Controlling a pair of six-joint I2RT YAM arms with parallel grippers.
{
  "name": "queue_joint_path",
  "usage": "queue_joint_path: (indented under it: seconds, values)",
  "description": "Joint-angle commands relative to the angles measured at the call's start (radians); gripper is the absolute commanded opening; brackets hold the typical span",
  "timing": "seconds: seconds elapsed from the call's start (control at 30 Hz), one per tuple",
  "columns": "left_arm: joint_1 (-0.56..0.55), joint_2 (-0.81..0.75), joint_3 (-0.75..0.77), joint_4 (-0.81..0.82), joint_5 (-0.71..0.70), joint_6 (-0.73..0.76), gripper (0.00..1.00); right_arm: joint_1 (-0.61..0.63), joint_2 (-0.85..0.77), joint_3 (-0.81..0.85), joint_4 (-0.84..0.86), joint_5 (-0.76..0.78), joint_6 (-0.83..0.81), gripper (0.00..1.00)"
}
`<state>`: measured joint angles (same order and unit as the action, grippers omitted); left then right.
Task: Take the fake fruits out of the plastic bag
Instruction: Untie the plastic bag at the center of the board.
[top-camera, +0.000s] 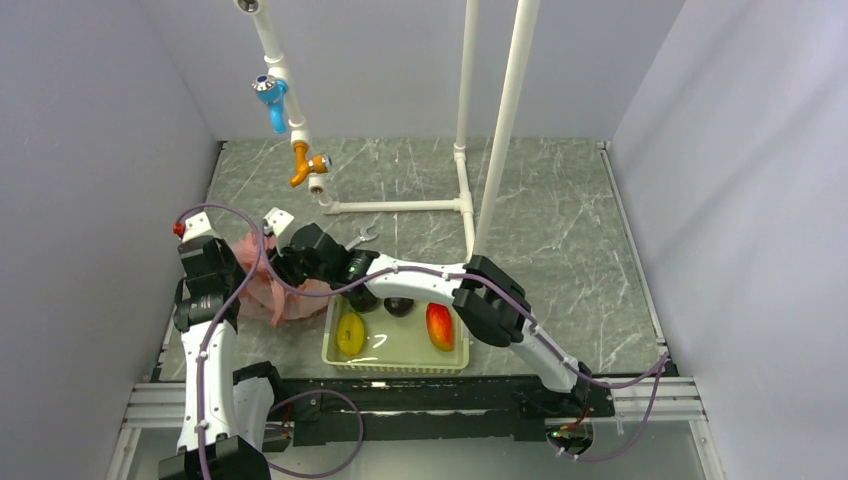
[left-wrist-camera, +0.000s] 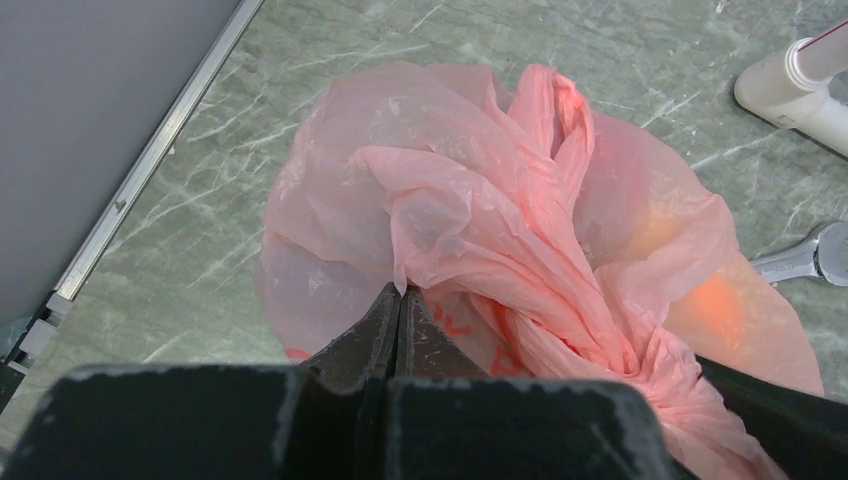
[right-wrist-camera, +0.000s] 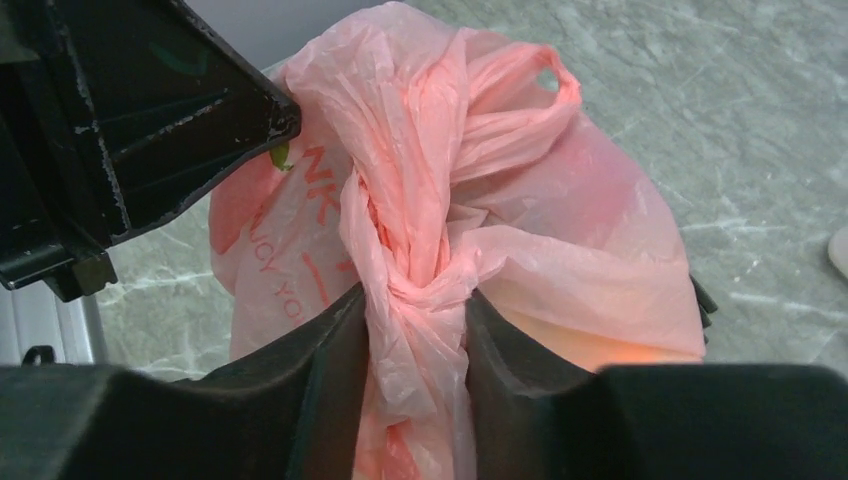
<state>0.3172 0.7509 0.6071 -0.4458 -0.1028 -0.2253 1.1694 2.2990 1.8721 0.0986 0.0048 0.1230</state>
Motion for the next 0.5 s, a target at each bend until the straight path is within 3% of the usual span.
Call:
queue_joint_path:
  seconds: [0.0, 0.1, 0.27, 0.47]
  values:
    - [0.003, -0.011, 0.031, 0.014, -0.04, -0.017, 0.0, 0.002, -0.087, -0.029, 0.036, 0.062, 0.017, 0.26]
    - [0.003, -0.013, 0.031, 0.006, -0.079, -0.033, 0.0, 0.0, -0.176, -0.15, 0.112, 0.051, 0.026, 0.09]
    - [0.004, -0.008, 0.037, -0.02, -0.196, -0.093, 0.0, -0.003, -0.37, -0.498, 0.382, 0.0, 0.016, 0.09]
    - [0.003, -0.022, 0.028, -0.02, -0.217, -0.096, 0.0, -0.004, -0.411, -0.621, 0.477, 0.0, 0.004, 0.12]
